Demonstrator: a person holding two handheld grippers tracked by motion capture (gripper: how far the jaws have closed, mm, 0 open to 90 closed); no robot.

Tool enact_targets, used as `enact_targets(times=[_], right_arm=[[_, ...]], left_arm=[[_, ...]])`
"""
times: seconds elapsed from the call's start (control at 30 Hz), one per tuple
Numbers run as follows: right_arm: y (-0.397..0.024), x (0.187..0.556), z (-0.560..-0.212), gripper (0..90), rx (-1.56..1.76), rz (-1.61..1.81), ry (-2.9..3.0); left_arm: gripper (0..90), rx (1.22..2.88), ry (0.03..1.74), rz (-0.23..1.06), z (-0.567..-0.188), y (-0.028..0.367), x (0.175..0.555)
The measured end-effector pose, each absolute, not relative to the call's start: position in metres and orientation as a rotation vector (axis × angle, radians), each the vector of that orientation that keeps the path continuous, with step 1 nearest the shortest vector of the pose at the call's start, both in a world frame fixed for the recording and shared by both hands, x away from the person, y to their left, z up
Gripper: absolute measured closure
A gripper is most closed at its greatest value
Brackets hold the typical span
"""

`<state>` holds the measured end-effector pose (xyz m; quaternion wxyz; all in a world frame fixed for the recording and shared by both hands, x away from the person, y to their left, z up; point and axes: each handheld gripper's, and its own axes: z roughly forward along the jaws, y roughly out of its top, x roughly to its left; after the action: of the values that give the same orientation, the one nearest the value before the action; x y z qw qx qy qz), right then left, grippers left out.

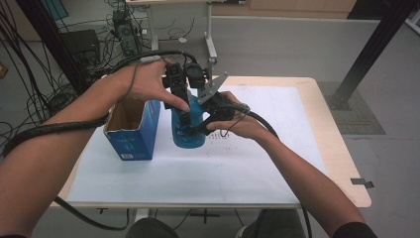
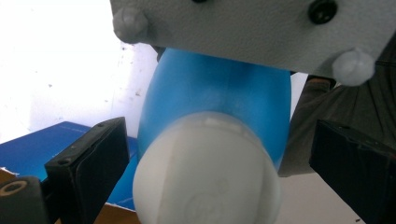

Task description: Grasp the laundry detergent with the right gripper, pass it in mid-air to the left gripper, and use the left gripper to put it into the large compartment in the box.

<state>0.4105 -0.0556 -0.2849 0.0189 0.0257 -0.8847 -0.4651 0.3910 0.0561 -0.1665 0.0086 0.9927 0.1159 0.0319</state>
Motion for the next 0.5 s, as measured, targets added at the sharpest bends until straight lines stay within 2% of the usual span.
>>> enact_targets(times=[0.5], right_arm=[[-0.0599,0.4122,-0.2823,43.3,0.067,-1.463,-2.732]], left_arm=[[5.6,3.104,0.349,0.104,-0.1657,0.0526,0.3925]])
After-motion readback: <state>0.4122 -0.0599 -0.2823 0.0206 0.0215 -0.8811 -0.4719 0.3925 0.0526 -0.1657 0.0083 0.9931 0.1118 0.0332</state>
